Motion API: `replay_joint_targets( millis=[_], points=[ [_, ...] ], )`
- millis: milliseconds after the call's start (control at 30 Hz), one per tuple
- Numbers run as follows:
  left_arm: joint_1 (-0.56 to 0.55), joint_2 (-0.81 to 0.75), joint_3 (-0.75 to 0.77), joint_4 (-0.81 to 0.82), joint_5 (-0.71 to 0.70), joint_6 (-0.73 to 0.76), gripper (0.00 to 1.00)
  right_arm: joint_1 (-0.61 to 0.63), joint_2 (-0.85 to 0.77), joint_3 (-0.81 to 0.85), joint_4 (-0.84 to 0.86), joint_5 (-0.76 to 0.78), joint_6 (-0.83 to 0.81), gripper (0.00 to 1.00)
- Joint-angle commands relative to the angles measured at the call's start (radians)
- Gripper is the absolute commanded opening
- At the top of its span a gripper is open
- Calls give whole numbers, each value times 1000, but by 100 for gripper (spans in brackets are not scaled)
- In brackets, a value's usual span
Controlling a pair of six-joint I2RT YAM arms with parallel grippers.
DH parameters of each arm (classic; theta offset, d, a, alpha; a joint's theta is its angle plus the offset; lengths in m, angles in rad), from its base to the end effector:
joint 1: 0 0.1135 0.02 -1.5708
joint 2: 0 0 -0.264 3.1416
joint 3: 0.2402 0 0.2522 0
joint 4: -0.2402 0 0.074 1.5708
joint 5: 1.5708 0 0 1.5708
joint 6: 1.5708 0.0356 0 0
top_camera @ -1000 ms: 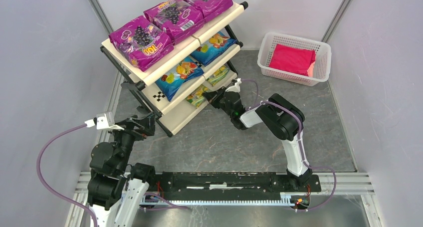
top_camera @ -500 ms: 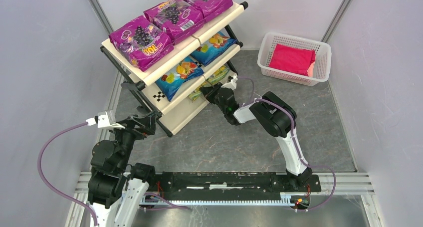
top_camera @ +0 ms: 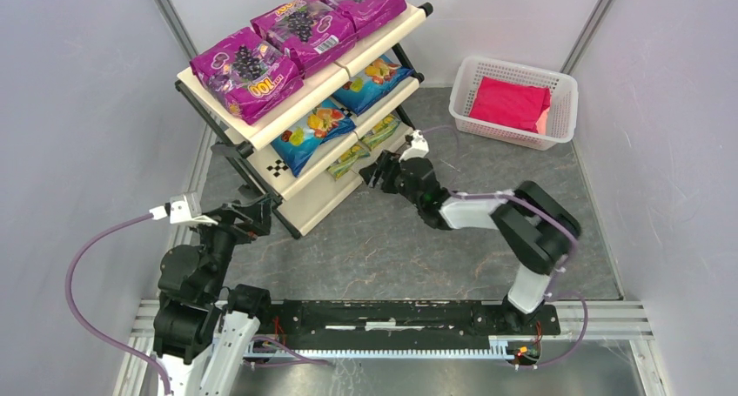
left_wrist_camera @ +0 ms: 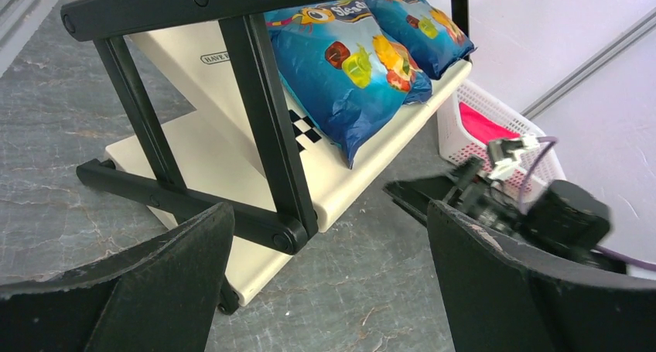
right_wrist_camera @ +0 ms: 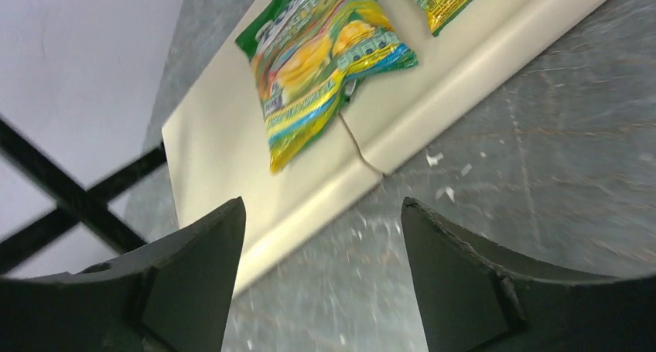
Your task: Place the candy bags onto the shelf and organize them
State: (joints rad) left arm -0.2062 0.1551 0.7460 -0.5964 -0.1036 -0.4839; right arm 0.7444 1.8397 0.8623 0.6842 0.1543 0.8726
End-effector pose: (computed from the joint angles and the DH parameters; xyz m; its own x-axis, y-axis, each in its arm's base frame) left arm 0.0385 -0.0043 0.3400 -0.0524 -0.4618 -0.8854 0.0882 0.8811 -0.4647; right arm 0.2842 0.2544 0.1669 -0.5666 0.5072 -0.6494 -0.1980 0.6813 0.7048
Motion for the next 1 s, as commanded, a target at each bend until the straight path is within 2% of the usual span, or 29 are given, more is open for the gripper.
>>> replay_joint_targets(
  millis=[0,133,267,433,533,733,967],
  points=[
    [10,-25,13,24,-9,45,100,2,-250,-127,-198,-53,-307,84],
    [7,-36,20,31,-12,42,100,1,-453,-195,-420,-74,-456,98],
    [7,-7,115,35,15,11,100,3,-707,-189,-658,-86,-570,98],
    [7,68,325,54,67,14,100,3,-965,-45,-973,15,-720,98],
    [7,120,451,55,80,45,100,3,-1061,78,-1095,48,-785,98],
    [7,210,625,64,125,72,100,3,-1170,292,-1179,31,-818,98],
    [2,282,731,126,214,-10,100,2,-1257,459,-1189,62,-852,98]
  ],
)
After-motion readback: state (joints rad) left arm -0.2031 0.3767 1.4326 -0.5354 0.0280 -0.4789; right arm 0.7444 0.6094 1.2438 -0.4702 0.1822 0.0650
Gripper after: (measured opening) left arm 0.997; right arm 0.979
